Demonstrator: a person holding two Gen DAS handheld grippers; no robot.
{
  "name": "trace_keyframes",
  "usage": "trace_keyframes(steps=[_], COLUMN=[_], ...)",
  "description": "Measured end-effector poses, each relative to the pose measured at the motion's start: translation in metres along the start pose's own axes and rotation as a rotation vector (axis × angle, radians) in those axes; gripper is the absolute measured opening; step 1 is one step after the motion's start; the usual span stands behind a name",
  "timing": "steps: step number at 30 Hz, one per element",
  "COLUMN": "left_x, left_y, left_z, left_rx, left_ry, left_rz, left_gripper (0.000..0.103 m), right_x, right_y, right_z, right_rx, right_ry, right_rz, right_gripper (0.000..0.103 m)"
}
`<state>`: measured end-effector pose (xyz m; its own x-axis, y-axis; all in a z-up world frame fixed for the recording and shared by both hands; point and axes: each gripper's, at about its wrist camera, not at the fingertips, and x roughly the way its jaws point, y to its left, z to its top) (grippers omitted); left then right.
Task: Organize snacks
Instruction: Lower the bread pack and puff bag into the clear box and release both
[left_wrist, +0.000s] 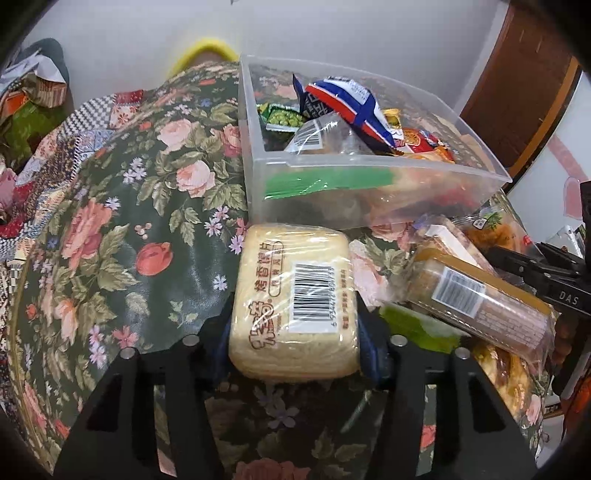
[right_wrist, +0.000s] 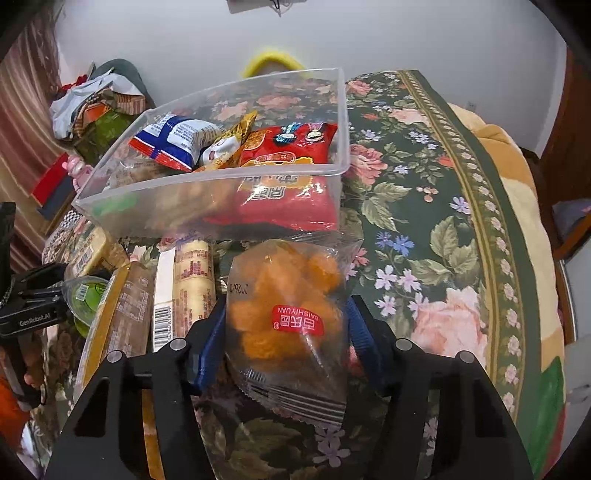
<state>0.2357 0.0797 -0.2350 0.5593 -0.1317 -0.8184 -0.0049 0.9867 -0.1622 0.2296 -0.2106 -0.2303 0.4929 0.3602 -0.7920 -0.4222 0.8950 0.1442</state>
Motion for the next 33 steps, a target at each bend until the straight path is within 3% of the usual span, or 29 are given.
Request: trace_keyframes(steps=[15, 24, 33], left_x=[-0.077, -0.108, -0.101], left_y=[0.002, -0.004, -0.014], left_z=[-0.006, 0.022, 0.064], left_rx=[-0.009, -0.003, 0.020], left_ry=[-0.133, -0.219, -0.257], left_rz=[0.044, 0.044, 0.032], left_gripper=[0.055, 0.055, 0.055], right_x=[-0.052, -0.082, -0.081], right_y=[-0.003, 0.004, 0.010], right_z=[0.005, 0.028, 0.057], right_rx=[-0.005, -0.015, -0.030], right_ry=[-0.114, -0.218, -0.282], right_rz=[-0.024, -0.024, -0.023], right_gripper=[0.055, 0.055, 0.055])
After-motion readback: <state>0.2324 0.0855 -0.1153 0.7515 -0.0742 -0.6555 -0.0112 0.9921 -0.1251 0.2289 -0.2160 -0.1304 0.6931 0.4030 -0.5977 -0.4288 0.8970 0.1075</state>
